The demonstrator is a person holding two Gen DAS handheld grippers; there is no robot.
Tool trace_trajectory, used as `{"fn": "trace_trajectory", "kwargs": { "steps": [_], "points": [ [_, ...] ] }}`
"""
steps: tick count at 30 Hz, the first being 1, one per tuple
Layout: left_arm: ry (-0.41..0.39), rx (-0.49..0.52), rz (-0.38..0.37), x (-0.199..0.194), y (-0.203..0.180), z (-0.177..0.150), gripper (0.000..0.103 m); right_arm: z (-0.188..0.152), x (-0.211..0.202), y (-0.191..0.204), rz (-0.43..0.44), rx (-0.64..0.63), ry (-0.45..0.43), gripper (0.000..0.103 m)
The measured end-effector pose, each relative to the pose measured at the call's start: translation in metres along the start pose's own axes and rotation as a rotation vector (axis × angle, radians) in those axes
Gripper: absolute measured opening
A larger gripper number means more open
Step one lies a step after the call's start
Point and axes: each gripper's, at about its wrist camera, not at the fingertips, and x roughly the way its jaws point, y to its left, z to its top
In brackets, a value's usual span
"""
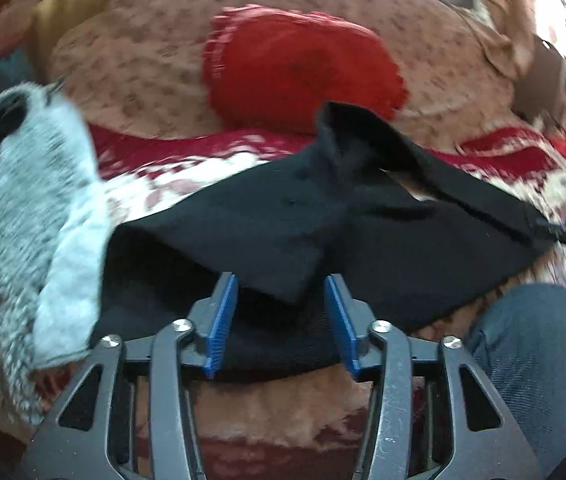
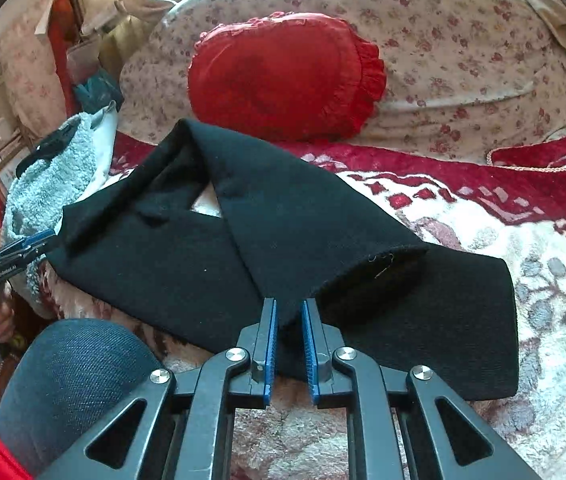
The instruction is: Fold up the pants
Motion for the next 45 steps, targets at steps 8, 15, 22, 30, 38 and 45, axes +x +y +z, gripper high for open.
{"fn": "trace_trajectory", "kwargs": {
  "steps": [8,15,22,30,38,45],
  "points": [
    [0.005,0.078,-0.008,0.014,-0.009,0.003,0.063,-0.008,0.01,0.008,0.007,-0.028,0.066,0.018],
    [0.068,-0.134,-0.277,0.013,0.005,-0.01,0.044,-0.01,0.013,0.006,0.092,-0.001,0.087,0.018],
    [0.187,-0.229,-0.373,0.05,0.0,0.004,0.043,-0.014,0.024,0.002,0.085,0.028,0.133,0.021],
    [0.022,-0.186,0.143,0.054,0.068,0.1,0.042,-0.014,0.026,0.004,0.086,0.024,0.135,0.026],
    [-0.071,-0.326,0.142,0.012,0.095,0.097,0.043,-0.013,0.022,0.003,0.123,0.031,0.126,0.029],
    [0.077,-0.266,-0.024,0.041,0.01,0.029,0.044,-0.003,0.004,0.017,0.391,0.032,0.025,0.029]
  ]
}}
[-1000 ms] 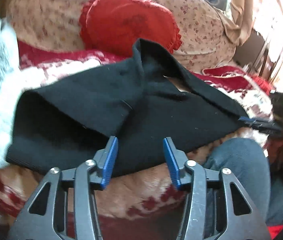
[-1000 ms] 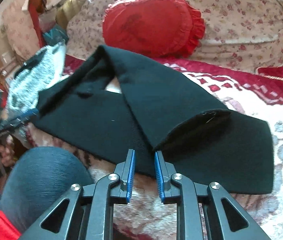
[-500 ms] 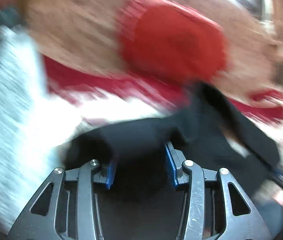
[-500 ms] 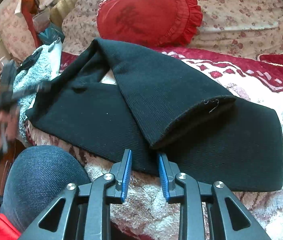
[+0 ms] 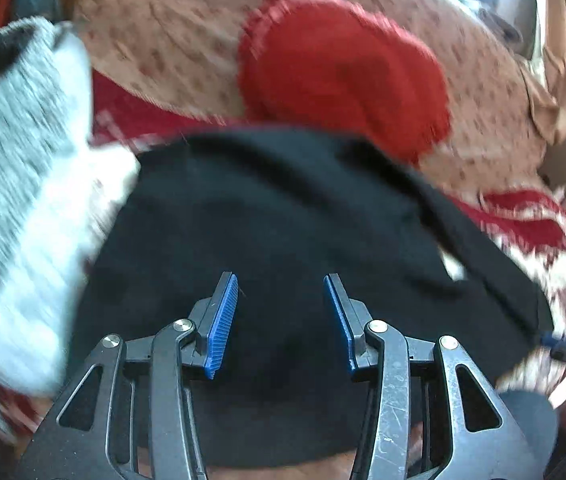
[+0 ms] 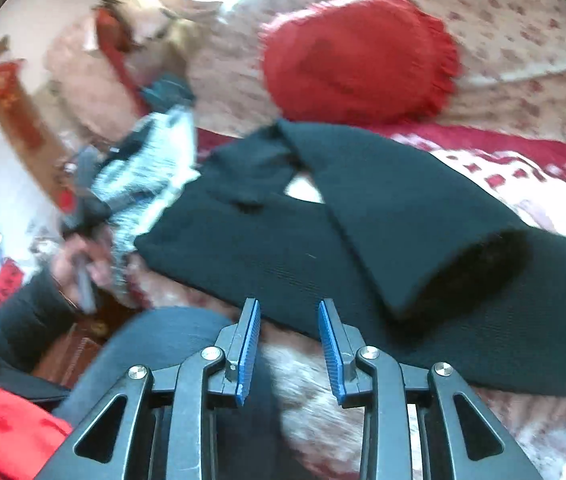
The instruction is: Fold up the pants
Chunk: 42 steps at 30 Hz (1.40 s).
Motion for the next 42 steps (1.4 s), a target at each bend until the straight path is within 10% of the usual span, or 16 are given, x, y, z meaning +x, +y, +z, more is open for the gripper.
{"fn": "trace_trajectory", "kwargs": {
  "steps": [9,18,22,30,36,38,39,42],
  "points": [
    [-0.052,0.05,0.053,0.016,-0.022,-0.018,0.067,0.015,0.054,-0.015,-0.093,0.068,0.085,0.026],
    [-0.037,0.029,0.028,0.018,-0.013,-0.016,0.067,0.078,-0.034,-0.106,-0.486,0.308,-0.452,0.026],
    [-0.046,0.035,0.03,0.018,-0.013,-0.018,0.067,0.064,-0.039,-0.105,-0.368,0.403,-0.433,0.026],
    [-0.047,0.05,0.05,0.021,-0.019,-0.018,0.073,0.068,-0.014,-0.074,-0.423,0.045,-0.253,0.032],
    [-0.047,0.046,0.046,0.021,-0.02,-0.019,0.073,0.072,0.014,-0.098,-0.348,0.071,-0.149,0.032],
    [-0.048,0.047,0.051,0.021,-0.021,-0.019,0.073,0.072,0.015,-0.098,-0.281,0.068,-0.128,0.024],
    [-0.05,0.049,0.053,0.021,-0.021,-0.02,0.073,0.073,0.015,-0.096,-0.277,0.054,-0.122,0.003],
    [-0.051,0.049,0.055,0.022,-0.022,-0.021,0.074,0.079,0.008,-0.097,-0.282,0.071,-0.165,0.003]
  ]
}}
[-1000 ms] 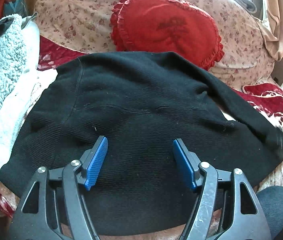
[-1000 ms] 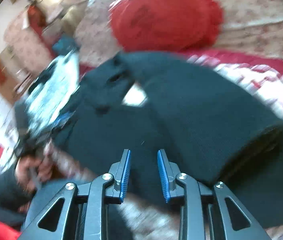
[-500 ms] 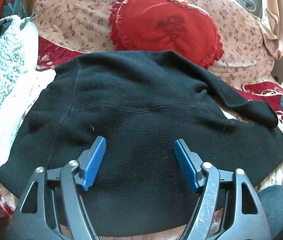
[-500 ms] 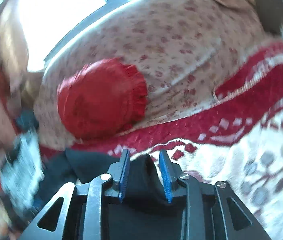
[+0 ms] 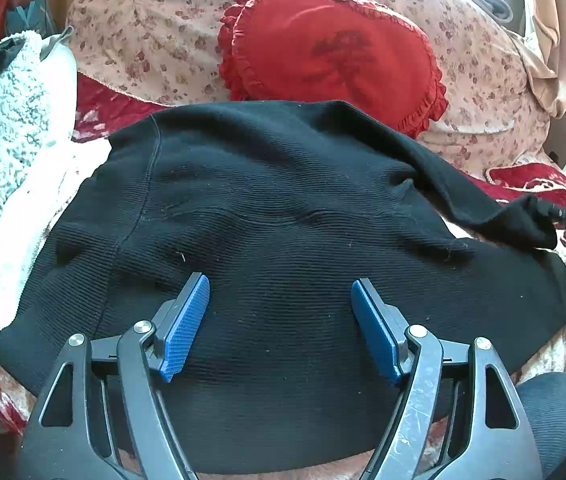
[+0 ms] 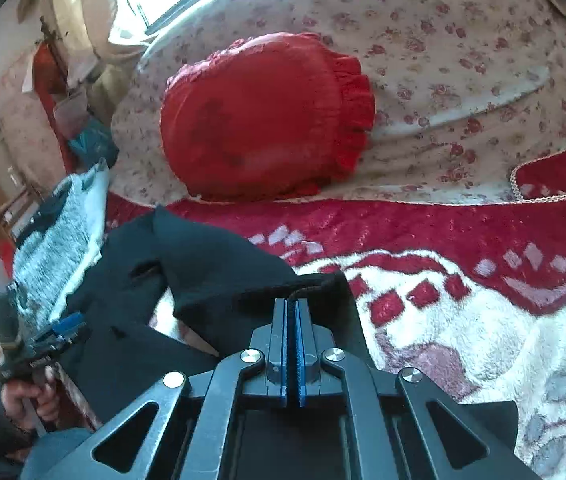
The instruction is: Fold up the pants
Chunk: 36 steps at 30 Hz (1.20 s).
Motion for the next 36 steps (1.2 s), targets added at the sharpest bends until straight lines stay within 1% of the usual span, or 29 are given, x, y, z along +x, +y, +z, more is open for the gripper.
{"fn": "trace_trajectory", "kwargs": {
  "steps": [4,7,8,10,11,14,16,17,19,21,22,24,25,26,27,28,29,30,31,32,33,34,35,36],
  "points": [
    [0.0,0.003,0.005,0.0,0.0,-0.001,0.074,0.03,-0.019,-0.016,-0.076,0.089,-0.133,0.002],
    [-0.001,0.008,0.006,0.001,0.0,0.0,0.074,0.051,-0.046,-0.012,-0.072,0.145,-0.241,0.002],
    [-0.001,0.006,0.006,0.001,0.0,0.0,0.074,0.055,-0.06,-0.002,-0.058,0.142,-0.279,0.002],
    [-0.003,0.004,0.004,0.001,0.0,0.0,0.074,0.056,-0.091,0.028,-0.026,0.089,-0.361,0.002],
    [-0.004,0.006,0.005,0.001,0.0,0.0,0.074,0.055,-0.104,0.042,-0.019,0.061,-0.387,0.002],
    [-0.004,0.008,-0.003,0.001,0.0,0.0,0.074,0.048,-0.146,0.084,0.036,-0.001,-0.463,0.002],
    [-0.005,0.005,-0.008,0.001,0.001,0.0,0.074,0.043,-0.172,0.107,0.068,-0.023,-0.503,0.002],
    [-0.007,0.005,-0.007,0.001,0.001,0.0,0.074,0.041,-0.183,0.119,0.061,-0.027,-0.518,0.002],
    [-0.007,0.006,-0.004,0.001,0.0,0.0,0.074,0.041,-0.191,0.124,0.024,-0.01,-0.512,0.002],
    [-0.003,0.003,-0.007,0.001,0.001,0.0,0.074,0.05,-0.177,0.105,-0.04,0.053,-0.455,0.002],
    [-0.001,0.001,-0.01,0.001,0.001,0.001,0.074,0.054,-0.167,0.089,-0.061,0.099,-0.425,0.002],
    [0.004,0.003,-0.017,0.001,0.002,0.002,0.074,0.062,-0.13,0.042,-0.139,0.205,-0.324,0.002],
    [0.006,0.003,-0.02,0.001,0.002,0.002,0.074,0.065,-0.11,0.019,-0.166,0.247,-0.28,0.002],
    [0.007,0.004,-0.022,0.001,0.003,0.002,0.074,0.065,-0.082,-0.01,-0.221,0.279,-0.235,0.002],
    [0.007,0.006,-0.021,0.001,0.002,0.002,0.074,0.062,-0.059,-0.032,-0.252,0.283,-0.223,0.002],
    [0.01,0.01,-0.017,0.001,0.001,0.002,0.074,0.058,-0.042,-0.048,-0.292,0.256,-0.213,0.002],
    [0.012,0.013,-0.015,0.001,0.001,0.003,0.074,0.052,-0.024,-0.06,-0.425,0.221,-0.159,0.002],
    [0.013,0.015,-0.016,0.001,0.001,0.002,0.074,0.048,-0.016,-0.069,-0.485,0.236,-0.119,0.002],
    [0.01,0.012,-0.02,0.001,0.002,0.002,0.074,0.046,-0.017,-0.076,-0.476,0.278,-0.12,0.002],
    [0.005,0.007,-0.023,0.0,0.003,0.001,0.074,0.046,-0.025,-0.078,-0.478,0.317,-0.142,0.002],
    [0.001,0.003,-0.023,0.0,0.003,0.001,0.075,0.047,-0.03,-0.074,-0.485,0.309,-0.162,0.002],
    [-0.002,0.002,-0.022,0.001,0.002,0.001,0.076,0.049,-0.036,-0.067,-0.484,0.279,-0.185,0.002],
    [-0.004,0.005,-0.022,0.001,0.001,0.0,0.079,0.05,-0.038,-0.055,-0.469,0.225,-0.189,0.002],
    [-0.006,0.009,-0.019,0.002,0.0,0.0,0.08,0.05,-0.034,-0.046,-0.443,0.18,-0.168,0.002]
  ]
}}
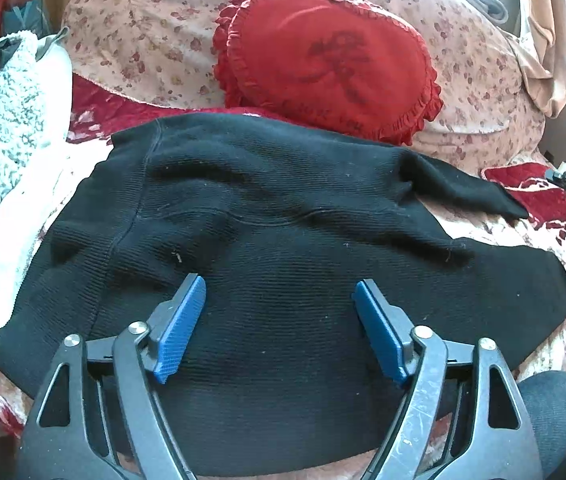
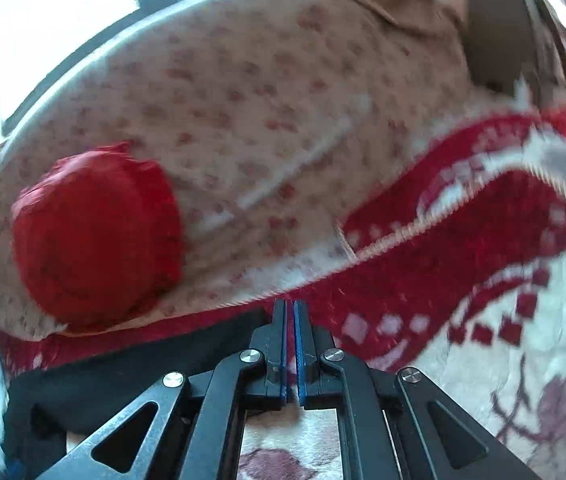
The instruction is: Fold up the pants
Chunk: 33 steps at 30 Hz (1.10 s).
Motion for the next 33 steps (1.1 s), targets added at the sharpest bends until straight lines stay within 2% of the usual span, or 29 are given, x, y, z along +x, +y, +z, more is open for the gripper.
{"fn": "trace_trajectory", "kwargs": {
  "steps": [3,8,9,11,13,16,18,20,23,25,27,28,29,33],
  "points": [
    [-0.005,0.01,-0.004,0.001,-0.003,0.0,0.086,-0.013,0.011,0.027,0.082,-0.119,0.08,0.002],
    [-0.04,0.011,-0.001,0.0,-0.005,-0.003,0.088,-0.047,0.062,0.045,0.027,-0.218,0.335,0.003],
    [-0.044,0.011,0.0,0.0,-0.005,-0.003,0.088,-0.054,0.067,0.047,0.022,-0.238,0.35,0.003],
    [-0.045,0.01,0.0,0.0,-0.005,-0.003,0.088,-0.059,0.063,0.055,-0.012,-0.301,0.322,0.004],
    [-0.028,0.013,-0.003,0.001,-0.005,-0.001,0.088,-0.061,0.06,0.057,-0.042,-0.292,0.321,0.004],
    [0.004,0.044,0.006,0.003,-0.009,0.001,0.089,-0.056,0.058,0.058,-0.046,-0.288,0.36,0.004],
    [0.011,0.04,0.0,0.004,-0.008,0.001,0.09,-0.044,0.048,0.053,-0.057,-0.189,0.309,0.004],
    [0.008,0.028,-0.006,0.004,-0.006,0.001,0.09,-0.032,0.035,0.057,-0.027,-0.126,0.204,0.005],
    [0.016,0.039,0.009,0.005,-0.008,0.001,0.09,-0.031,0.039,0.083,0.023,-0.175,0.161,0.009],
    [0.023,0.043,0.017,0.006,-0.01,0.002,0.09,-0.037,0.047,0.1,0.047,-0.225,0.191,0.009],
    [0.027,0.052,0.035,0.007,-0.012,0.002,0.09,-0.045,0.063,0.109,0.055,-0.243,0.273,0.01],
    [0.028,0.057,0.046,0.008,-0.013,0.001,0.09,-0.052,0.073,0.109,0.062,-0.235,0.341,0.01],
    [0.028,0.063,0.058,0.008,-0.015,0.001,0.09,-0.058,0.08,0.106,0.062,-0.229,0.367,0.01],
    [0.07,0.11,0.065,0.013,-0.021,0.002,0.098,-0.058,0.078,0.101,0.084,-0.203,0.36,0.011]
  ]
}}
